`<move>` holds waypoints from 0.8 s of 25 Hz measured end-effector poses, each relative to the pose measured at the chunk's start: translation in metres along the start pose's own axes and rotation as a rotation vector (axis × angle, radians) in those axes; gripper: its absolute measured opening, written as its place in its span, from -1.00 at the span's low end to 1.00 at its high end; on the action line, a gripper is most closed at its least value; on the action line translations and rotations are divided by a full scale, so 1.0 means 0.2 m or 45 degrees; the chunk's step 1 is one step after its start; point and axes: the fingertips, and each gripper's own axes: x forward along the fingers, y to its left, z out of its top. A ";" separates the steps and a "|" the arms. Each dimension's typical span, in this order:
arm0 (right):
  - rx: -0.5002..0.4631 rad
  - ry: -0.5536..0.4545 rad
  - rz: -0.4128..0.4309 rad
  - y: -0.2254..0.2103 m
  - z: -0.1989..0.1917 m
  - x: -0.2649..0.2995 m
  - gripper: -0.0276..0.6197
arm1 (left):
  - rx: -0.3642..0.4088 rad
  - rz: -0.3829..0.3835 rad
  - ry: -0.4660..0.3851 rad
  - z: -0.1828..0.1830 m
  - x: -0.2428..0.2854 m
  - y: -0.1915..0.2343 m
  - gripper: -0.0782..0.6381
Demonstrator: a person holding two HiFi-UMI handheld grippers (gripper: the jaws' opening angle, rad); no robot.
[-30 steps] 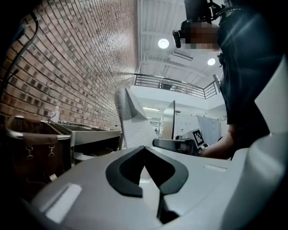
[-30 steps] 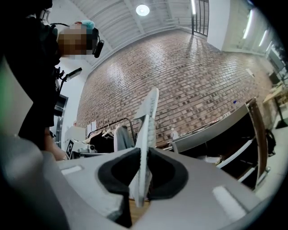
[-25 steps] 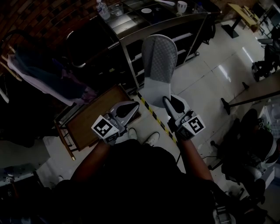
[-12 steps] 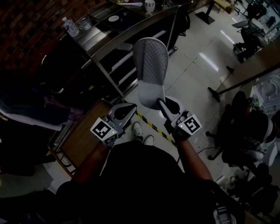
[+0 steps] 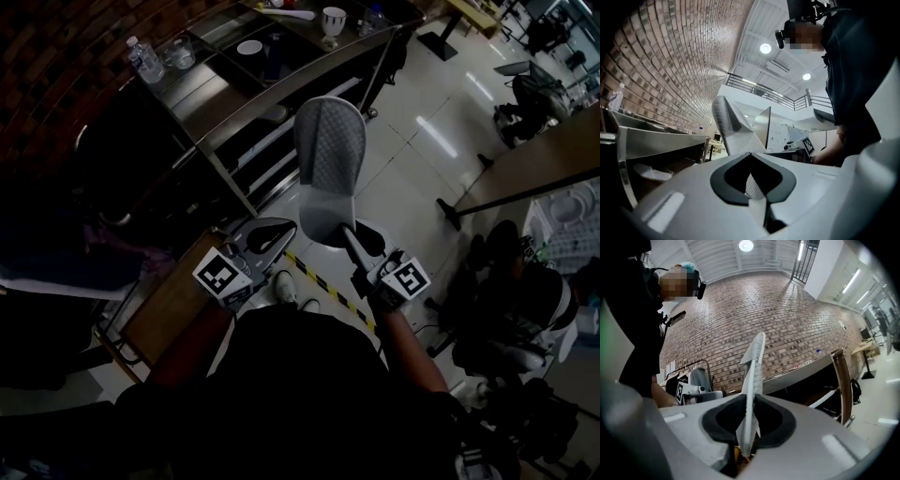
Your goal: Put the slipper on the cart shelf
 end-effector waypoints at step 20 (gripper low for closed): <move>0.250 0.247 0.243 -0.31 -0.37 0.31 -0.73 | 0.027 0.240 0.011 -0.06 0.04 0.39 -0.77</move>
